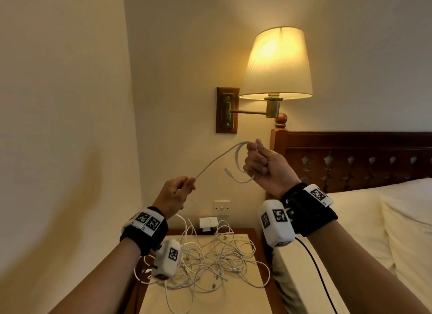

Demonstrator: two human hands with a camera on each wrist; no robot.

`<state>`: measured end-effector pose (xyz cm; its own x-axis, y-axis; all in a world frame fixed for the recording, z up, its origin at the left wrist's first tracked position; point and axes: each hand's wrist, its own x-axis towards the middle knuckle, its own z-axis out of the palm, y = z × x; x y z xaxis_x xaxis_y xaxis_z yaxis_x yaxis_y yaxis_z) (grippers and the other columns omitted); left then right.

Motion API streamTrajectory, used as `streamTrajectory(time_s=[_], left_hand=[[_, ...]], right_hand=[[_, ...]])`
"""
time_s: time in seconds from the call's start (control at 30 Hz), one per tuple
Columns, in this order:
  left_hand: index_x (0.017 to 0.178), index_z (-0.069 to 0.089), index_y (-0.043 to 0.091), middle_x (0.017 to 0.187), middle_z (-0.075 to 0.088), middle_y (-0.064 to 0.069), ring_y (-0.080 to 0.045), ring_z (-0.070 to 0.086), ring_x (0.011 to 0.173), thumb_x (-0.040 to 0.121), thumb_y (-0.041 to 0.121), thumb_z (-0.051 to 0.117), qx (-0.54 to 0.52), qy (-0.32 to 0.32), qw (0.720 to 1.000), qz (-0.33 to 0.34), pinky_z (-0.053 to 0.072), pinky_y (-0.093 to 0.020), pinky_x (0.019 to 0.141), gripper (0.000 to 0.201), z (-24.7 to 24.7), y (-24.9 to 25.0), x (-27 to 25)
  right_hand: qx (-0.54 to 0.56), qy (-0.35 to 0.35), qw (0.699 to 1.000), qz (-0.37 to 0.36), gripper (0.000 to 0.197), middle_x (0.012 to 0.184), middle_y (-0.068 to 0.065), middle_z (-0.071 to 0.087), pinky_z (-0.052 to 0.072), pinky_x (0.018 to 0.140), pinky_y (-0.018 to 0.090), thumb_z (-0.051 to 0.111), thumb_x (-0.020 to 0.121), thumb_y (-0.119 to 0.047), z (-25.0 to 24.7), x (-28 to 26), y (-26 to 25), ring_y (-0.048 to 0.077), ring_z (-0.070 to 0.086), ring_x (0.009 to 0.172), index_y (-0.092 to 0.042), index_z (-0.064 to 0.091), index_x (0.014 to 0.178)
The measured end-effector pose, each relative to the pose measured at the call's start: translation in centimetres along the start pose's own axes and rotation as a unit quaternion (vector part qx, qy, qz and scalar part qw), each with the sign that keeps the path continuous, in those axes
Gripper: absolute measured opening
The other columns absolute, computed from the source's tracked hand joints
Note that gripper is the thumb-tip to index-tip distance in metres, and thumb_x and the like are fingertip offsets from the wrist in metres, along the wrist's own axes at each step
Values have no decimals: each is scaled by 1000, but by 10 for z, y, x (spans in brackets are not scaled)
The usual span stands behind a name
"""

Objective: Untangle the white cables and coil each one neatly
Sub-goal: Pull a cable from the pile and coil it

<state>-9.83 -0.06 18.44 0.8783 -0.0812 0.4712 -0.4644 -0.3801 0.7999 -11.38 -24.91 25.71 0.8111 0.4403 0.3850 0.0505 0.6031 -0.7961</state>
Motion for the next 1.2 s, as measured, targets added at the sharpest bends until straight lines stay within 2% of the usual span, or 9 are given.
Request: streamTrajectory(time_s=[0.13,0.3,0.4,0.53,0.6,0.73,0.87,1.03,1.2], left_hand=[[65,54,19,59,49,6,-6,41,51,102,23,45,171,-12,984,43,34,-14,52,38,22,16,-13],[77,57,18,60,53,7,-10,46,49,102,39,41,265,-77,931,240,43,-28,52,37,36,64,-28],[81,58,19,62,51,9,-9,43,49,101,40,42,294,-88,897,317,40,-26,48,32,36,76,-26],[84,62,18,66,52,11,-2,39,51,98,40,43,289,-1,868,404,39,-18,47,33,37,81,-19],[86,61,16,68,53,9,-2,39,54,98,39,44,293,47,857,421,37,-15,49,31,35,83,-12],[86,58,17,69,41,14,-5,38,52,99,42,40,326,110,850,398,30,-17,51,34,26,83,2],[82,55,18,62,42,11,-9,39,49,99,48,35,347,145,858,350,30,-22,50,40,22,75,13],[72,54,22,54,45,11,-8,43,46,94,61,29,205,112,934,270,34,-17,49,51,20,57,22],[65,42,27,54,38,11,-8,39,49,90,71,22,144,87,959,227,31,-14,51,54,12,15,16]], right_hand=[[-80,19,997,10,29,58,-1,44,44,53,22,34,104,-28,3,1,2,12,44,50,-11,52,89],[-197,44,979,-27,28,69,8,64,53,67,30,38,104,-24,5,3,7,22,64,65,-7,56,90],[-268,34,962,-26,28,71,9,66,53,67,29,39,104,-25,6,2,8,22,66,68,-7,56,90],[-351,33,936,-16,34,74,5,61,48,62,21,41,103,-30,6,0,14,12,57,64,-6,62,90],[-367,21,930,-7,39,79,11,61,51,63,23,42,102,-32,6,0,18,15,60,67,0,64,98],[-334,-4,942,26,37,68,9,62,52,64,29,35,104,-28,11,-4,25,18,60,59,-2,60,99],[-261,-4,964,49,39,60,5,56,49,57,25,32,105,-31,16,-4,25,15,53,53,-6,60,93],[-65,-39,995,71,40,55,-1,43,39,54,23,28,106,-32,18,-5,22,12,39,50,-12,56,86],[15,-49,997,62,32,63,1,54,45,61,23,31,103,-31,16,-10,3,11,49,55,-13,51,87]])
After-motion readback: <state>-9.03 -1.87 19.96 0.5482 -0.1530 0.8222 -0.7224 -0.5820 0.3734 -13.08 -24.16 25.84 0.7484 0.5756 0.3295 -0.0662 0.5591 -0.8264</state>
